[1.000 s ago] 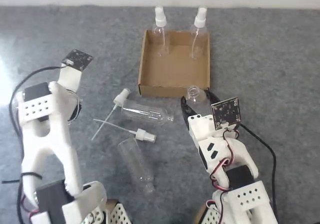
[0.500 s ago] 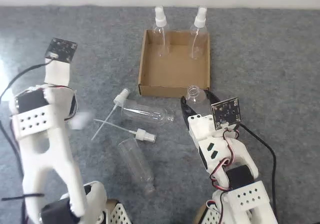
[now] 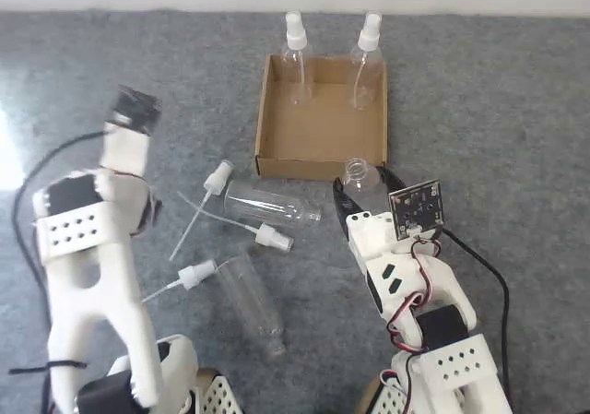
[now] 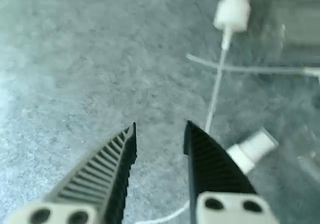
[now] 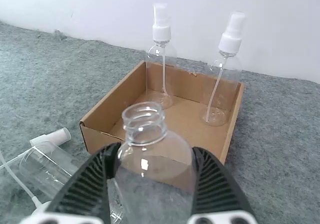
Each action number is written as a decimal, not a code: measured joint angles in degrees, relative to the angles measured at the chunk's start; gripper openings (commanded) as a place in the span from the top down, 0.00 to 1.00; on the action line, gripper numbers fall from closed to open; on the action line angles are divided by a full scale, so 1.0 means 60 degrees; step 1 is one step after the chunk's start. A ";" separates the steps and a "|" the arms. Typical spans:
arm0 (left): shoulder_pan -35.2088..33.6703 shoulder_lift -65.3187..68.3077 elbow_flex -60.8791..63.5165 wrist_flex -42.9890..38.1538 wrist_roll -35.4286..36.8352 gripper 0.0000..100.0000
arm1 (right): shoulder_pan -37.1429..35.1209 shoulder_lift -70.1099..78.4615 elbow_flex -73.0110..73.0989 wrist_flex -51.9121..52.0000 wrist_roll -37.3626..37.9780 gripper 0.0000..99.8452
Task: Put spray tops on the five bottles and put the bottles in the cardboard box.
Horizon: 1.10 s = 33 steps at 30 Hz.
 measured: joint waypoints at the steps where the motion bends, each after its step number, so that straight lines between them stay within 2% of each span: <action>1: 0.0103 0.0000 0.0176 0.0000 -0.0176 0.83 | 0.0000 0.0000 0.0000 0.0000 0.0000 0.99; 7: 0.0864 0.0000 0.0747 0.0059 -0.0689 0.83 | 0.0000 0.0000 0.0000 0.0000 0.0000 0.99; 15: 0.2066 0.0000 0.0747 0.1143 -0.0806 0.84 | 0.0000 0.0000 0.0000 0.0000 0.0000 0.99; 21: 0.2168 0.0000 0.1319 0.1231 -0.1744 0.86 | 0.0000 0.0000 0.0000 0.0000 0.0000 0.99; 25: 0.2139 0.0000 0.1612 0.1216 -0.1919 0.86 | 0.0000 0.0000 0.0000 0.0000 0.0000 0.99; 33: 0.2139 0.0000 0.2769 -0.0029 -0.1919 0.86 | 0.0000 0.0000 0.0000 0.0000 0.0000 0.99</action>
